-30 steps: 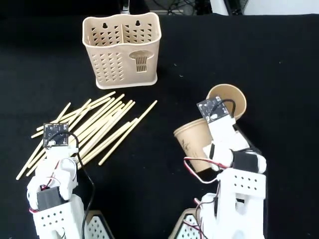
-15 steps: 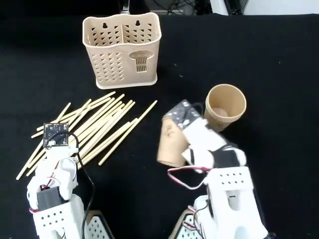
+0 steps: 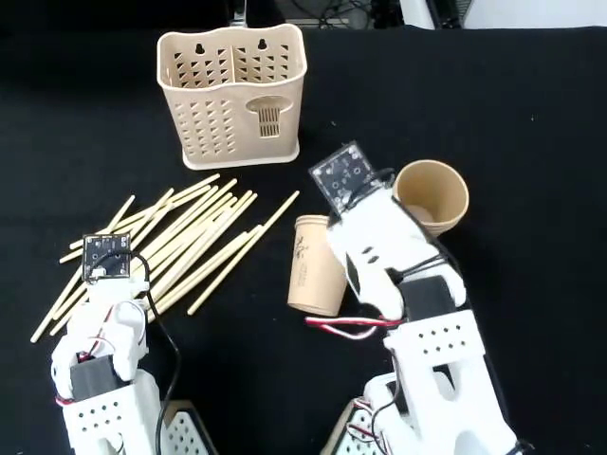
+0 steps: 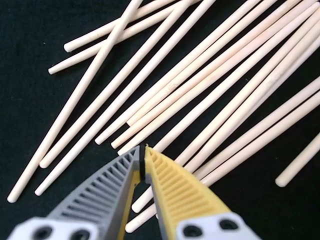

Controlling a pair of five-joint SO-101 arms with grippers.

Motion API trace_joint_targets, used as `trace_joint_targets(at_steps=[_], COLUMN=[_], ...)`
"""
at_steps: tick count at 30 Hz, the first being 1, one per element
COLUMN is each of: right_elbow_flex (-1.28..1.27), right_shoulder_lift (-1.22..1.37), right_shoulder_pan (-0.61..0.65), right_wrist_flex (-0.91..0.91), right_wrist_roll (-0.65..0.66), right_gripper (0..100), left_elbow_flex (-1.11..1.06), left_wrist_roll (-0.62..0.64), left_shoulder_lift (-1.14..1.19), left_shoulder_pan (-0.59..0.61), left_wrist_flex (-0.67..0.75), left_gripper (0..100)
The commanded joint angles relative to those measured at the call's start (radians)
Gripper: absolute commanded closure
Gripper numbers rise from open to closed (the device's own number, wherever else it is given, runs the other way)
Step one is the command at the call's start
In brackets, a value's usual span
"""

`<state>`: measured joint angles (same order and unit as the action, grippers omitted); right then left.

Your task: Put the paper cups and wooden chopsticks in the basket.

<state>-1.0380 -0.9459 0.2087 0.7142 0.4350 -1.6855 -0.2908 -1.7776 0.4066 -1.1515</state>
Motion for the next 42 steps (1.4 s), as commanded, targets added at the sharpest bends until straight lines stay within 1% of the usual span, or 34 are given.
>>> trace_joint_targets(at_steps=[1, 5, 7, 9, 10, 12, 16, 19, 24, 28, 31, 34, 38, 42], right_elbow_flex=[0.061, 0.217, 0.32, 0.42, 0.469, 0.545, 0.657, 0.719, 0.789, 0.82, 0.828, 0.828, 0.849, 0.912], right_shoulder_lift=[0.088, 0.298, 0.397, 0.478, 0.516, 0.584, 0.711, 0.796, 0.891, 0.935, 0.934, 0.915, 0.889, 0.84], right_shoulder_pan=[-0.012, -0.011, -0.008, -0.006, -0.006, -0.002, 0.046, 0.08, 0.087, 0.087, 0.084, 0.084, 0.084, 0.084], right_wrist_flex=[-0.058, 0.181, 0.282, 0.345, 0.374, 0.422, 0.54, 0.632, 0.732, 0.825, 0.841, 0.847, 0.885, 0.965], right_wrist_roll=[-0.008, -0.008, -0.006, 0.003, 0.028, 0.097, 0.239, 0.336, 0.453, 0.54, 0.566, 0.562, 0.563, 0.563], right_gripper=[97.4, 83.1, 78.4, 79.0, 79.2, 79.4, 79.4, 79.6, 85.5, 85.2, 89.6, 98.5, 98.6, 98.6], left_elbow_flex=[-0.013, -0.013, -0.013, -0.013, -0.013, -0.013, -0.013, -0.013, -0.013, -0.013, -0.013, -0.013, -0.013, -0.013], left_wrist_roll=[-0.008, -0.008, -0.008, -0.008, -0.008, -0.008, -0.008, -0.008, -0.008, -0.008, -0.008, -0.008, -0.008, -0.008], left_shoulder_lift=[-0.008, -0.008, -0.008, -0.008, -0.008, -0.008, -0.008, -0.008, -0.008, -0.008, -0.008, -0.008, -0.008, -0.008], left_shoulder_pan=[0.008, 0.008, 0.008, 0.008, 0.008, 0.008, 0.008, 0.008, 0.008, 0.008, 0.008, 0.008, 0.008, 0.008], left_wrist_flex=[-0.003, -0.003, -0.003, -0.003, -0.003, -0.003, -0.003, -0.003, -0.003, -0.003, -0.003, -0.003, -0.003, -0.003], left_gripper=[96, 96, 96, 96, 96, 96, 96, 96, 96, 96, 96, 96, 96, 96])
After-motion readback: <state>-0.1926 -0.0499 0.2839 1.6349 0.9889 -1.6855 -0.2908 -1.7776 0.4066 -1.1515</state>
